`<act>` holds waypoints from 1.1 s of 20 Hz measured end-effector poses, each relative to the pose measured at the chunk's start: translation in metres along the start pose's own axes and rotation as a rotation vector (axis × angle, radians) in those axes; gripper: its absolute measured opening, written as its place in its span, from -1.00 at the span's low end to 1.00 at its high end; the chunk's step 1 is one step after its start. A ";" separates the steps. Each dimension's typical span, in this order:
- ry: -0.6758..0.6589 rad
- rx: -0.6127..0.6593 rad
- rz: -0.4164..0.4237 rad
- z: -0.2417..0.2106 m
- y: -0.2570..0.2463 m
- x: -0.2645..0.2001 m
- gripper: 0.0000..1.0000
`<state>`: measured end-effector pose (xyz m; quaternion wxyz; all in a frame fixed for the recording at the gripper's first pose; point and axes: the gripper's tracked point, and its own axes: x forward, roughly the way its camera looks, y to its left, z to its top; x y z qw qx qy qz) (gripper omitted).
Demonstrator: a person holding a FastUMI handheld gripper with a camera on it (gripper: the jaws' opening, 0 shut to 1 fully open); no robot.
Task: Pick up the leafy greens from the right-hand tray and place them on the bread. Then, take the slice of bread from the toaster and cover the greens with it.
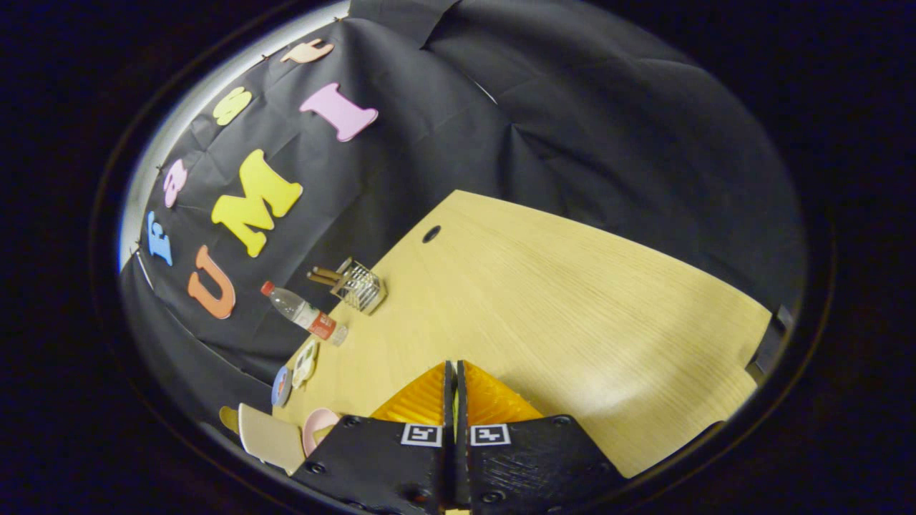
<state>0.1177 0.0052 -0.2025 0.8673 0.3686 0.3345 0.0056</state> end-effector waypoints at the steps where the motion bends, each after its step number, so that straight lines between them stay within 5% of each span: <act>1: -0.006 0.004 0.023 0.000 0.011 -0.006 -1.00; 12: 0.028 -0.052 0.295 -0.046 0.169 -0.053 -1.00; 22: 0.193 -0.081 0.446 -0.162 0.285 -0.032 -1.00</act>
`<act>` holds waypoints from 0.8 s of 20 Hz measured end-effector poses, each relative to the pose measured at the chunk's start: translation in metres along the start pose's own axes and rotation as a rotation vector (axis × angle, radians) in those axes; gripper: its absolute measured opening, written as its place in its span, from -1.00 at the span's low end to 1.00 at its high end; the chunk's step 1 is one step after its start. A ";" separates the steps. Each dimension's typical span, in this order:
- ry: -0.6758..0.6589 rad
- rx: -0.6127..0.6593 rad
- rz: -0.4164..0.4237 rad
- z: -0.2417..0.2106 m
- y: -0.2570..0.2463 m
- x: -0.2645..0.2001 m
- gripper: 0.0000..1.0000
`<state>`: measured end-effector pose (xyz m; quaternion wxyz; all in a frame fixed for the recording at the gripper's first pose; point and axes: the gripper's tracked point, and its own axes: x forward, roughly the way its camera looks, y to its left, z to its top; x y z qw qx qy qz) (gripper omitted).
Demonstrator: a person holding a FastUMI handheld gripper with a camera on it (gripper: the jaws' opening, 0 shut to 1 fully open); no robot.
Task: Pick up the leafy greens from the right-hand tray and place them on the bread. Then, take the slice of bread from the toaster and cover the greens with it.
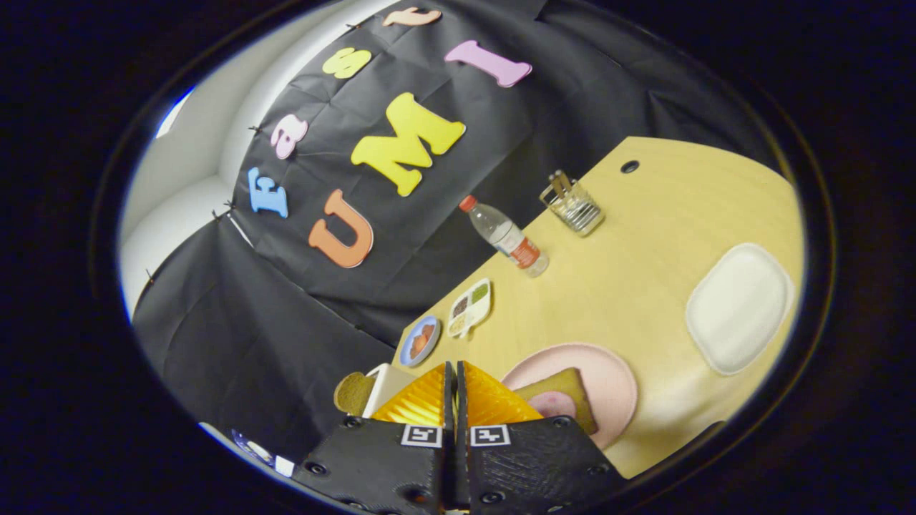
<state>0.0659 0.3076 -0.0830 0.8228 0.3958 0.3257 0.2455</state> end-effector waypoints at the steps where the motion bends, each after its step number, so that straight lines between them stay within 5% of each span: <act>1: 0.013 0.010 0.017 -0.009 0.006 0.007 -1.00; 8: 0.022 0.018 -0.095 -0.021 -0.044 0.034 -1.00; 16: -0.010 -0.157 -0.294 -0.012 -0.116 0.027 -1.00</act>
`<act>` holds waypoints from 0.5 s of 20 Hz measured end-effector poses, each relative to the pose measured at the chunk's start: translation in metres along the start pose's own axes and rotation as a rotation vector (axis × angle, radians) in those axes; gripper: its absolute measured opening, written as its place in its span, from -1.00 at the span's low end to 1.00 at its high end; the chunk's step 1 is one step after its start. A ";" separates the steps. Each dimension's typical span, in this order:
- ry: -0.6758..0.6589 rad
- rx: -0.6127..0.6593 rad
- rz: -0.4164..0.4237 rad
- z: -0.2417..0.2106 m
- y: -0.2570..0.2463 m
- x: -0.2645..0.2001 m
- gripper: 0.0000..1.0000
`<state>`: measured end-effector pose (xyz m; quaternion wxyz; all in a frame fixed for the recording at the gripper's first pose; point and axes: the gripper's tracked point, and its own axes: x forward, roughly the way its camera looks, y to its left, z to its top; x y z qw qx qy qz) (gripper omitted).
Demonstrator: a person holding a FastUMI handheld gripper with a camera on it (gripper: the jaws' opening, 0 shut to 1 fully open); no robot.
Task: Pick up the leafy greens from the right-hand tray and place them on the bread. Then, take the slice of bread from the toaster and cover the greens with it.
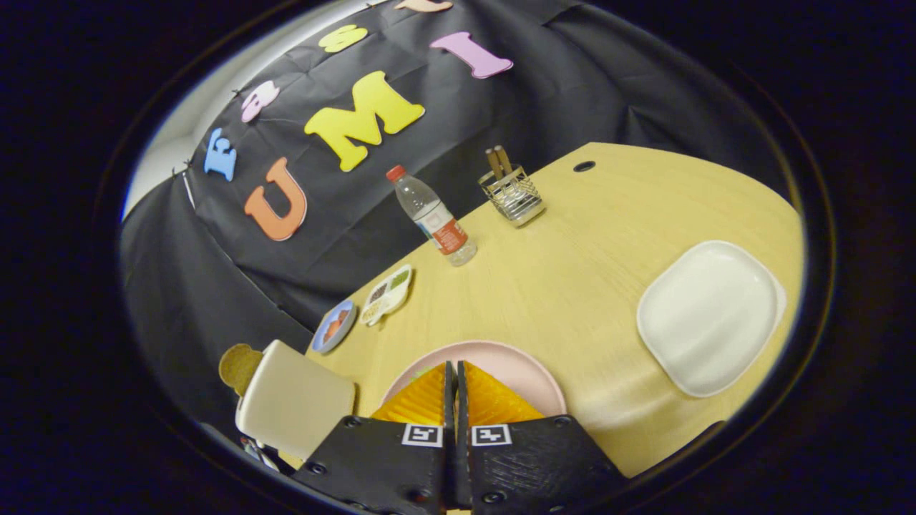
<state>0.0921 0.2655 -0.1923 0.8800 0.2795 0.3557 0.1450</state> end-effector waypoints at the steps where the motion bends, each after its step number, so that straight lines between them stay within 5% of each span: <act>1: 0.008 -0.025 -0.019 -0.004 -0.004 0.004 -0.96; 5: -0.009 -0.107 -0.050 -0.009 -0.010 -0.001 -0.50; 10: -0.198 -0.253 -0.135 0.027 -0.010 -0.031 0.66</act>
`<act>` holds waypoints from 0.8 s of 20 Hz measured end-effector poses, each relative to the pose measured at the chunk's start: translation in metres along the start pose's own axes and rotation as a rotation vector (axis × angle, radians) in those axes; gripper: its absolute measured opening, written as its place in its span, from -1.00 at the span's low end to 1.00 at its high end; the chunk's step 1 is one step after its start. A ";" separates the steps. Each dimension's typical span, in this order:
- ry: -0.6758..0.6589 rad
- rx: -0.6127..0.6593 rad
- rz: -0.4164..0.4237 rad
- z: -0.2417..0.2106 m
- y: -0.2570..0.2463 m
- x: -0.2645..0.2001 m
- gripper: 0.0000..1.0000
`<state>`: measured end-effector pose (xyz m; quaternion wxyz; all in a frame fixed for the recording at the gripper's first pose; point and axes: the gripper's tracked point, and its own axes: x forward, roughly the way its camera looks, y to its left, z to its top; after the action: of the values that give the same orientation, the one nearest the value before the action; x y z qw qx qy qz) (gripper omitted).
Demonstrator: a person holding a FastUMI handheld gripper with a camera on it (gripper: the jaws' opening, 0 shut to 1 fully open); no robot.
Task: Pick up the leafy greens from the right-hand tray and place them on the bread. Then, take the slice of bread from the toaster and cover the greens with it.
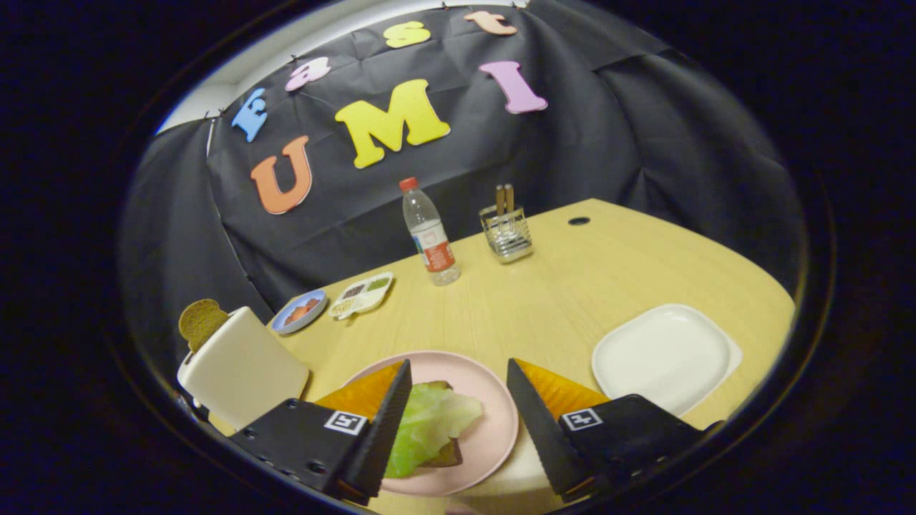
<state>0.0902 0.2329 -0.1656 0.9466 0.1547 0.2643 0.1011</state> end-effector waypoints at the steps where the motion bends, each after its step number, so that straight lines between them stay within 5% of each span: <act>1: -0.043 -0.027 -0.015 0.010 0.003 -0.007 0.77; 8: -0.253 -0.163 -0.015 0.038 0.096 -0.066 0.91; 16: -0.167 -0.227 0.163 -0.010 0.239 -0.090 0.92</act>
<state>-0.0170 0.4334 -0.0492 0.9653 0.0754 0.1583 0.1935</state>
